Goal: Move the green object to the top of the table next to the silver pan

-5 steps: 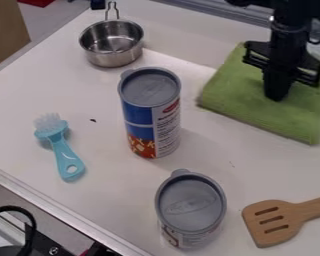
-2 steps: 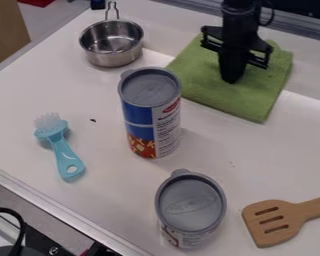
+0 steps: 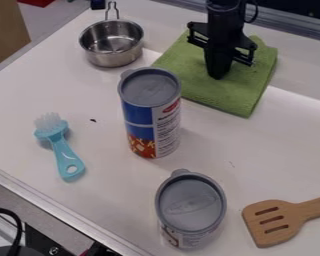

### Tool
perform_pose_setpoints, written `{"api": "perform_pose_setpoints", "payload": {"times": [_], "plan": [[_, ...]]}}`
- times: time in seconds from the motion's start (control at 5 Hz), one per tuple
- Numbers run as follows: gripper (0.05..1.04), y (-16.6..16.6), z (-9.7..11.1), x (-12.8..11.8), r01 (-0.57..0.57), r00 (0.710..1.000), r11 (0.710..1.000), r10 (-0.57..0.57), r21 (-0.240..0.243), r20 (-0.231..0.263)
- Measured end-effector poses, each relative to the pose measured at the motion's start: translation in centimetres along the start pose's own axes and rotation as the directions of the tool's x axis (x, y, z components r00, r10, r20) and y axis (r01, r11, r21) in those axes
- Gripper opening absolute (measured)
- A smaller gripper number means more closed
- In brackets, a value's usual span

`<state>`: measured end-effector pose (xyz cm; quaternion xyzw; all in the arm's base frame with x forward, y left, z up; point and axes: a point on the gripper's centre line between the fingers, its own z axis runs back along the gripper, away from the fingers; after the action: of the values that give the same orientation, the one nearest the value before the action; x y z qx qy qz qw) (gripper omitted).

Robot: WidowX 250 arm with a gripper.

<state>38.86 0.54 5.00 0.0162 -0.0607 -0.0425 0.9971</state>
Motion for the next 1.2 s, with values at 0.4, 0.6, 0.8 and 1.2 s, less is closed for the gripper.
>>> {"api": "perform_pose_setpoints", "payload": {"times": [0.4,0.6,0.8,1.2], "plan": [[0.197,0.1,0.5,-1.0,-0.002,0.999,1.0,0.001,-0.012,-0.045],[0.421,-0.2,2.6,-0.6,-0.027,1.0,1.0,0.027,-0.004,-0.004],[0.712,-0.1,5.0,0.3,-0.09,0.995,0.995,0.088,0.032,0.053],[0.999,-1.0,7.6,0.2,-0.238,0.971,0.971,0.238,0.014,0.023]]}}
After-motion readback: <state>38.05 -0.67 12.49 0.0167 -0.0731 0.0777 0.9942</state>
